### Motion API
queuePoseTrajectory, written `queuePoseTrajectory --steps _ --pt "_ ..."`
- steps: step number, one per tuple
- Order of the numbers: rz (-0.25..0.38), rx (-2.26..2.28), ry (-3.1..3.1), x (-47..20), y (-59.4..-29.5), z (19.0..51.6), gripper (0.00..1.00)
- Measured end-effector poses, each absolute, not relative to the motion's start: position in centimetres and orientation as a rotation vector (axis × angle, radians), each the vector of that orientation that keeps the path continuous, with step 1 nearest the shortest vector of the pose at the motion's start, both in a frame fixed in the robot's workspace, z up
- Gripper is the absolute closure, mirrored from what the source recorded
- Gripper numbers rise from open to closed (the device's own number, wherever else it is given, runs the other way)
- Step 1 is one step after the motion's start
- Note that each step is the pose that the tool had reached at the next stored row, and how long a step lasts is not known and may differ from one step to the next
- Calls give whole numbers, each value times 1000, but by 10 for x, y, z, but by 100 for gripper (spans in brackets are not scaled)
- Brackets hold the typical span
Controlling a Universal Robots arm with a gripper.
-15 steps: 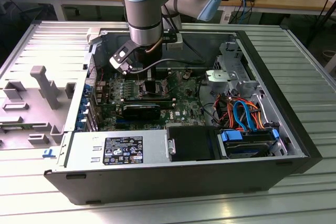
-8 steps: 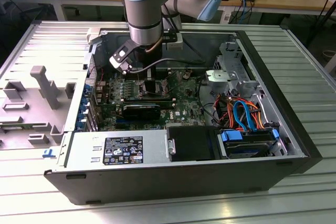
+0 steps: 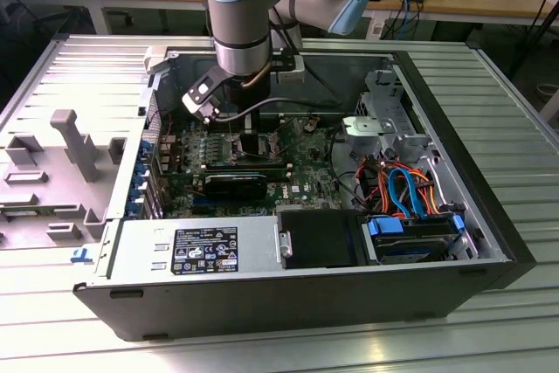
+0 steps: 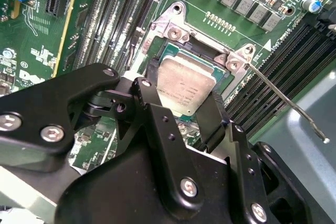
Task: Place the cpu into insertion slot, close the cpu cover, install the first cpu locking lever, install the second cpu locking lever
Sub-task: 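Place the cpu into insertion slot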
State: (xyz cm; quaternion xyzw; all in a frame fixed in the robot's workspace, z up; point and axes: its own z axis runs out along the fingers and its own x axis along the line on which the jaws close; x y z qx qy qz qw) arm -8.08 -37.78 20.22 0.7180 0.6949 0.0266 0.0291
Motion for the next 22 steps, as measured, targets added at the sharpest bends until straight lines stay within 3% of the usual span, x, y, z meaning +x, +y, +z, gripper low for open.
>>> queuePoseTrajectory --steps 5,7,11,12,13,16,17,22 --pt "87 2219 2145 -79 -378 199 46" --pt "87 2219 2145 -79 -378 198 33" --pt "114 2232 2156 -79 -377 209 35" --pt "123 2236 2159 -79 -377 209 41" --pt "133 2241 2163 -79 -377 209 41" --pt "140 2245 2166 -79 -377 209 59" --pt "141 2245 2166 -79 -377 208 59" --pt "141 2245 2167 -79 -379 208 89"
